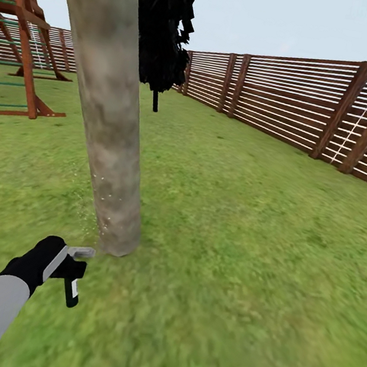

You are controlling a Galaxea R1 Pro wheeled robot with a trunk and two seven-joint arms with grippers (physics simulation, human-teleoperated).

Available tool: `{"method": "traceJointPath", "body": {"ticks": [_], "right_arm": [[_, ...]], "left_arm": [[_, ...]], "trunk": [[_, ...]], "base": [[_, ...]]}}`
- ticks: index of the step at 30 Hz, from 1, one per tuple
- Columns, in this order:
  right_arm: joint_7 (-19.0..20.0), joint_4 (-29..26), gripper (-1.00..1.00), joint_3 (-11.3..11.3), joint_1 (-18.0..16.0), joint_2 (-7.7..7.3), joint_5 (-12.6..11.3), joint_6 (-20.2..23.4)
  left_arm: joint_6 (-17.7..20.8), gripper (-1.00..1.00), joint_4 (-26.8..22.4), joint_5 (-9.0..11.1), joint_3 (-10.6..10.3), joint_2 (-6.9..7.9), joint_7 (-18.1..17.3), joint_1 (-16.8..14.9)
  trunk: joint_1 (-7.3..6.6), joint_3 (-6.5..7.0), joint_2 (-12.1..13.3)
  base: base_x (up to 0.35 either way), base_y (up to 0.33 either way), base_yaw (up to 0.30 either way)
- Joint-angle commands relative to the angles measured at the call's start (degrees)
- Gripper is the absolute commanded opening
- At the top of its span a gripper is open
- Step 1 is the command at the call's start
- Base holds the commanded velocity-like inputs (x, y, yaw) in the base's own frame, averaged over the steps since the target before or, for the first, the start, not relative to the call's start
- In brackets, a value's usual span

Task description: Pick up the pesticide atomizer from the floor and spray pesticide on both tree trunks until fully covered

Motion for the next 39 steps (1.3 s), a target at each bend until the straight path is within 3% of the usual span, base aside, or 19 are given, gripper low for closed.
{"method": "traceJointPath", "body": {"ticks": [1, 6, 16, 27, 39], "right_arm": [[0.00, 0.00, 1.00, -0.02, 0.00, 0.00, 0.00, 0.00], [0.00, 0.00, 1.00, -0.01, 0.00, 0.00, 0.00, 0.00], [0.00, 0.00, 1.00, 0.00, 0.00, 0.00, 0.00, 0.00], [0.00, 0.00, 1.00, 0.00, 0.00, 0.00, 0.00, 0.00], [0.05, 0.00, 1.00, 0.03, 0.00, 0.00, 0.07, -0.01]], "left_arm": [[-0.11, -1.00, -0.03, 0.00, 0.00, -0.16, 0.01, 0.00], [-2.27, -1.00, -0.05, 0.01, 0.00, -0.66, 0.13, 0.00], [-2.34, -1.00, -0.05, 0.01, 0.00, -0.67, 0.13, 0.00], [-2.31, -1.00, -0.05, 0.01, -0.07, -0.59, 0.18, 0.00], [-2.33, -1.00, -0.05, 0.01, -0.07, -0.58, 0.18, 0.00]], "trunk": [[0.00, 0.00, 0.00], [0.00, 0.00, 0.00], [0.00, 0.00, 0.00], [0.00, 0.00, 0.00], [0.00, 0.00, 0.00]], "base": [[0.000, 0.000, 0.073], [0.068, -0.185, 0.012], [0.009, -0.271, 0.008], [0.189, -0.216, 0.246], [0.076, -0.257, 0.024]]}}
